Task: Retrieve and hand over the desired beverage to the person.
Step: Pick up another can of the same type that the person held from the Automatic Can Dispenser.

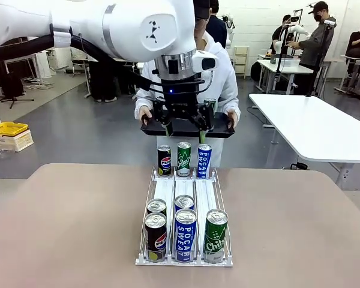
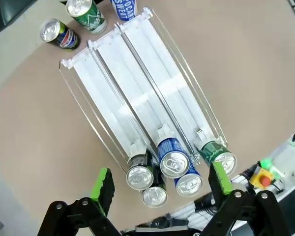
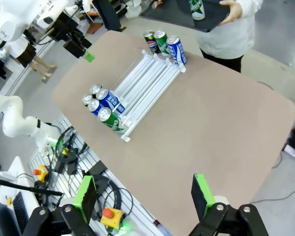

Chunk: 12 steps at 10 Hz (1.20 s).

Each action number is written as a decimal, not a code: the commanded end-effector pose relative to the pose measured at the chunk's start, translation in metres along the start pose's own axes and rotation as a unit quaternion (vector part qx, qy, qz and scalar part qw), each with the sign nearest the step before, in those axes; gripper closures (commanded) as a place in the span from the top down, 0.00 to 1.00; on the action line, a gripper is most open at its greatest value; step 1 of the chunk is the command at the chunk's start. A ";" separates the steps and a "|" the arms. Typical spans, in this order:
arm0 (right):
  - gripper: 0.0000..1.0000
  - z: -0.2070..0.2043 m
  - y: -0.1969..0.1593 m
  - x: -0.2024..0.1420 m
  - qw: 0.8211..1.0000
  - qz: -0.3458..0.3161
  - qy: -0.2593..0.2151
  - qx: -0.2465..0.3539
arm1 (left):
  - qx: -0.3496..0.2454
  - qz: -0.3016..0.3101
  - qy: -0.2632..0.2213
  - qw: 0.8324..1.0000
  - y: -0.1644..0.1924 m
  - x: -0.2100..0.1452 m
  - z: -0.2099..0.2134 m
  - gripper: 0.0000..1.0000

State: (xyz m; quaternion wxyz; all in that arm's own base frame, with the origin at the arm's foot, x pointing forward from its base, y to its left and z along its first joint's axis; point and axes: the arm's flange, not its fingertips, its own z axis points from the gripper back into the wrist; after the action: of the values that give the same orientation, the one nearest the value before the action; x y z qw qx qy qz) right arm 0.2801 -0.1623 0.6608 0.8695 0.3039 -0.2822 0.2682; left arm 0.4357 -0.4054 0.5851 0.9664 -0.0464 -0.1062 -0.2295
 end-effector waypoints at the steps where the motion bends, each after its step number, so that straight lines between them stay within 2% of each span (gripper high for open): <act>1: 1.00 0.000 -0.002 0.000 1.000 0.009 -0.006 0.010 | -0.010 0.007 0.023 1.000 0.007 0.007 0.000 1.00; 7: 1.00 0.000 -0.002 0.000 1.000 0.009 -0.006 0.010 | 0.000 0.008 0.016 1.000 0.008 0.006 -0.005 1.00; 8: 1.00 0.000 -0.002 0.000 1.000 0.009 -0.006 0.010 | 0.019 0.042 0.001 0.999 -0.005 -0.012 -0.024 1.00; 10: 1.00 0.000 -0.002 0.000 1.000 0.009 -0.006 0.010 | 0.072 0.167 -0.001 0.983 -0.029 -0.050 -0.056 1.00; 12: 1.00 0.000 -0.002 0.000 1.000 0.009 -0.006 0.010 | 0.077 0.212 0.008 0.974 -0.047 -0.078 -0.089 1.00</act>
State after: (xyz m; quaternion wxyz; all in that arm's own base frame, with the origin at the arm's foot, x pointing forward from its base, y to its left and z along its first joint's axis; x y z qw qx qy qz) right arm 0.2804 -0.1624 0.6607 0.8695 0.3040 -0.2820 0.2683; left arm 0.3780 -0.4275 0.4950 0.9948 0.0011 -0.0941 -0.0387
